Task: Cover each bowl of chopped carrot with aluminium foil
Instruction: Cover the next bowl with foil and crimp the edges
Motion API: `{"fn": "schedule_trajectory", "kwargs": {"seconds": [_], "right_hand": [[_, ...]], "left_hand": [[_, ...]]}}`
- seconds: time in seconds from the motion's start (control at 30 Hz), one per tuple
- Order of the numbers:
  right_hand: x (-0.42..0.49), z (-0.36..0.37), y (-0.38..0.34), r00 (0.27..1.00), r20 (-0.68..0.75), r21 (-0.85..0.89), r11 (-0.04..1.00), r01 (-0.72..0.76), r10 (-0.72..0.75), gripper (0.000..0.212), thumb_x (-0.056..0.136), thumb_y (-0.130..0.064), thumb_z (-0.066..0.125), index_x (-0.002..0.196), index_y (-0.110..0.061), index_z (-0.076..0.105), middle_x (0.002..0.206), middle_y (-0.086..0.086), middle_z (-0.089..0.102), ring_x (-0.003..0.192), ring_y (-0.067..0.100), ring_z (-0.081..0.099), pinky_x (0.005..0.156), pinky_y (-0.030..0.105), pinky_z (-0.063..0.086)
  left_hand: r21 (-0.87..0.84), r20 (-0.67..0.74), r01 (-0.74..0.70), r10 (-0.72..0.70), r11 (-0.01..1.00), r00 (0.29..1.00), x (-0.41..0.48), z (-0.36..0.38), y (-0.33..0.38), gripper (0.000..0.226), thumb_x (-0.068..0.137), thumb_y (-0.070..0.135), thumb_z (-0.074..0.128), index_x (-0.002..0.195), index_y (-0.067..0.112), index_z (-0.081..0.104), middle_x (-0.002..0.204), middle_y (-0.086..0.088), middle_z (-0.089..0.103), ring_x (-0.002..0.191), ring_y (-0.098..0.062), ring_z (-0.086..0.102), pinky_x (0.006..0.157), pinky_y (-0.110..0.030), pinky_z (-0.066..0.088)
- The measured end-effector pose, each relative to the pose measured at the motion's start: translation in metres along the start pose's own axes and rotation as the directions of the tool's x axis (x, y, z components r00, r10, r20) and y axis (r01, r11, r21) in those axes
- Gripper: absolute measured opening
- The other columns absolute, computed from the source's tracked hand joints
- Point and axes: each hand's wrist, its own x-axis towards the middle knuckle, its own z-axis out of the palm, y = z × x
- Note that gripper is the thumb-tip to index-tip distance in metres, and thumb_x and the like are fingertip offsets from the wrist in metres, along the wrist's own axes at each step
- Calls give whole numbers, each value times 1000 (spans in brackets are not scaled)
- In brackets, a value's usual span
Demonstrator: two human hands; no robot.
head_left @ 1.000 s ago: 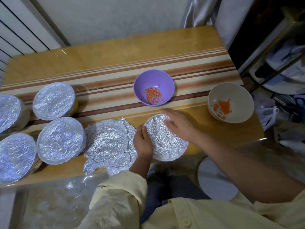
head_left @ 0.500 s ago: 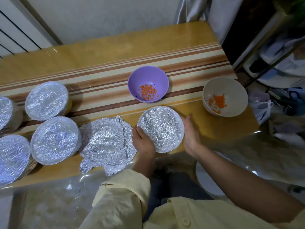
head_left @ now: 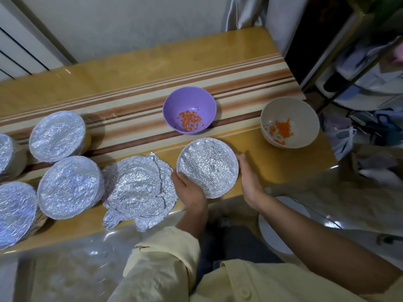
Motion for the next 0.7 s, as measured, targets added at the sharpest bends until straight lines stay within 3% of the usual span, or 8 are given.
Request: {"fn": "schedule_trajectory", "kwargs": {"seconds": [0.07,0.13,0.2,0.27,0.37,0.47,0.6,0.7], "right_hand": [[7,-10,-11,993,107,-80,995,58,-49,89,74,-87,29,134,-27,54,140,-5,50,132,13,40,115,44,23],[14,-19,-21,986,151,-100,991,86,-71,65,93,-66,21,127,-24,57,144,-2,46,135,13,37,117,44,19],[18,-23,-31,985,163,-70,995,69,-57,58,99,-56,18,136,-23,48,152,0,35,140,13,29,118,43,14],[17,-20,-38,978,199,-55,996,73,-61,60,100,-55,16,142,-22,41,151,-3,37,138,12,32,118,40,17],[14,-12,-40,970,235,-138,985,103,-68,60,98,-60,15,125,-29,59,130,-7,58,125,9,47,109,34,27],[10,-10,-39,972,218,-166,978,127,-89,51,102,-48,16,122,-27,58,123,-9,56,120,7,45,99,26,24],[13,-15,-37,962,257,-172,976,134,-87,56,103,-47,18,135,-17,52,133,-7,48,126,6,37,107,26,20],[15,-16,-38,957,278,-107,988,111,-77,57,97,-55,35,142,-22,44,146,-6,43,134,9,36,115,38,22]], "left_hand": [[5,-5,-2,2,1000,1000,0,-3,-1,39,110,22,28,130,-3,51,125,-24,60,116,-37,56,102,-43,43],[11,-6,-17,17,1000,1000,0,-6,0,37,110,19,30,127,-5,53,119,-22,61,112,-37,57,97,-40,43],[25,8,-37,37,999,999,2,-7,1,35,109,17,31,122,-4,55,109,-16,61,105,-33,58,89,-36,43],[40,50,-57,55,998,997,4,-6,2,32,109,15,32,117,-2,57,102,-13,58,96,-30,56,84,-34,40],[21,62,-32,31,999,998,7,-7,2,31,109,15,31,114,-2,56,99,-13,57,91,-24,52,84,-33,39],[24,30,-21,20,1000,999,7,-11,3,27,109,13,31,102,0,54,85,-8,50,81,-21,43,71,-27,32],[39,50,-27,25,999,998,12,-15,2,25,108,13,32,92,6,49,73,-1,41,76,-20,37,72,-31,30],[-13,47,-11,12,1000,999,11,-18,6,26,108,11,33,94,2,52,78,-4,46,80,-20,40,74,-29,32]]}}
